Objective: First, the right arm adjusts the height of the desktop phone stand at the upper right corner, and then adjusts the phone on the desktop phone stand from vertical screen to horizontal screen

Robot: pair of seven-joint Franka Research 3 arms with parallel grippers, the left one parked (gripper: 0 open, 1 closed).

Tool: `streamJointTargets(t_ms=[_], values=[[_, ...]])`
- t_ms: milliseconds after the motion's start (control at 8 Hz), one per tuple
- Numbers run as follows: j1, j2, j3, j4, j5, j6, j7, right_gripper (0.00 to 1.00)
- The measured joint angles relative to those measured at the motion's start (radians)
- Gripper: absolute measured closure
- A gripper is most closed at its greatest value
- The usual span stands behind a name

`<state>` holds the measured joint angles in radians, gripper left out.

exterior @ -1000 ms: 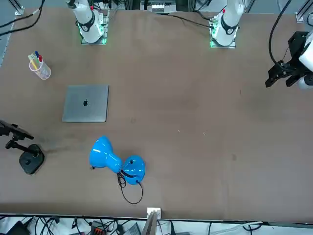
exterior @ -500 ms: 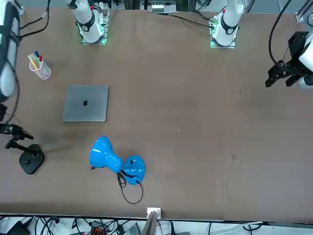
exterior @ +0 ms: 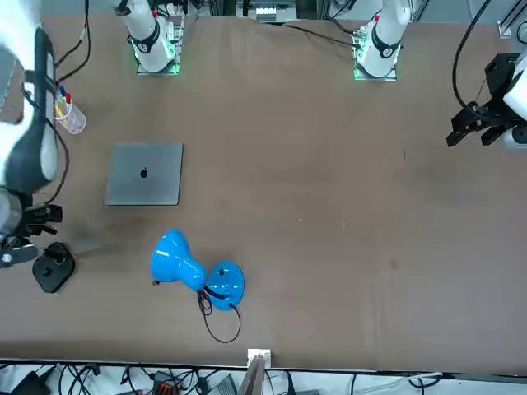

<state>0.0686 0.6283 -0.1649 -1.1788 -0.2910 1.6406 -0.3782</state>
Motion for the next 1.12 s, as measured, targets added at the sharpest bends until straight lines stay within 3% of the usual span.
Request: streamJointTargets(t_ms=[500, 1125], values=[[0.117, 0.09, 0.005, -0.046, -0.25, 0.01, -0.096, 0.0], [0.141, 0.213, 0.004, -0.051, -0.508, 0.013, -0.218, 0.01]])
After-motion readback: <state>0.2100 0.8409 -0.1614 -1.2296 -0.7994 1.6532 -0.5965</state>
